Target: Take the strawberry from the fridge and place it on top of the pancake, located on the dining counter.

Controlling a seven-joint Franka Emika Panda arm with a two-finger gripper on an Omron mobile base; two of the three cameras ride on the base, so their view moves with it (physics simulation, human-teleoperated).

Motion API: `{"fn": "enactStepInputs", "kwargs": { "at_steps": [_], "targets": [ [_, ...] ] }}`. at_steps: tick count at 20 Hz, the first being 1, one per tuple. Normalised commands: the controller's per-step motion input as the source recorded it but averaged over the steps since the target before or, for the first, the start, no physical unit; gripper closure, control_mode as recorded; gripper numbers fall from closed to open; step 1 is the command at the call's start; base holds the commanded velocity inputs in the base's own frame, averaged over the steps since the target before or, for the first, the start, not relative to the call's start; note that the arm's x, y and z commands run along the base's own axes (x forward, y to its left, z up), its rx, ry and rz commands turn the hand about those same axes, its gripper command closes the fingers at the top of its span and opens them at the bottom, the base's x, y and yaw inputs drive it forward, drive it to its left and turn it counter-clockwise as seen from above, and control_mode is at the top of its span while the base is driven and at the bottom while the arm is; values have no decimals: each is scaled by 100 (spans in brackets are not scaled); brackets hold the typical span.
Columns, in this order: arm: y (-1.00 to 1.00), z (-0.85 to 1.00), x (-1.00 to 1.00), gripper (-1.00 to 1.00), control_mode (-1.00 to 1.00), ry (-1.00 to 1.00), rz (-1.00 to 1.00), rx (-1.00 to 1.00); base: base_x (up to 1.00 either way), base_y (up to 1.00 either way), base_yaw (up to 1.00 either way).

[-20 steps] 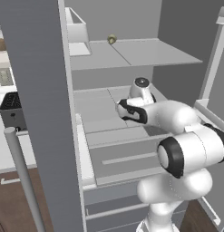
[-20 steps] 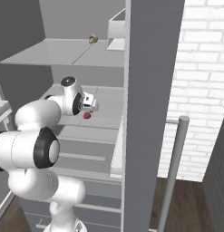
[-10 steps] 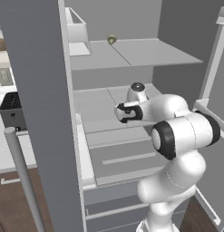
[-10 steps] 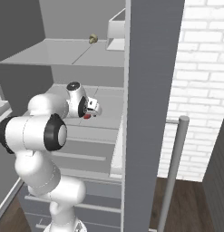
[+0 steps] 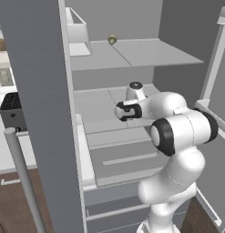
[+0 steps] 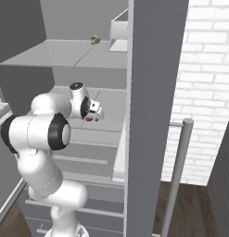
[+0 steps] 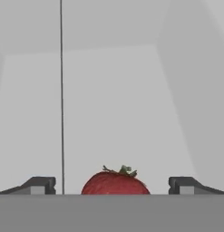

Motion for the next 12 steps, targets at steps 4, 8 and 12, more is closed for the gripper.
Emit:
{"fn": "enactStepInputs", "kwargs": {
  "at_steps": [4, 8, 12],
  "targets": [
    [0, -19, 0, 100, -100, 2, -1, 0, 0, 0, 0],
    [-5, -4, -14, 100, -100, -1, 0, 1, 0, 0, 0],
    [-5, 2, -74, 100, -100, -2, -1, 1, 0, 0, 0]
  ]
}}
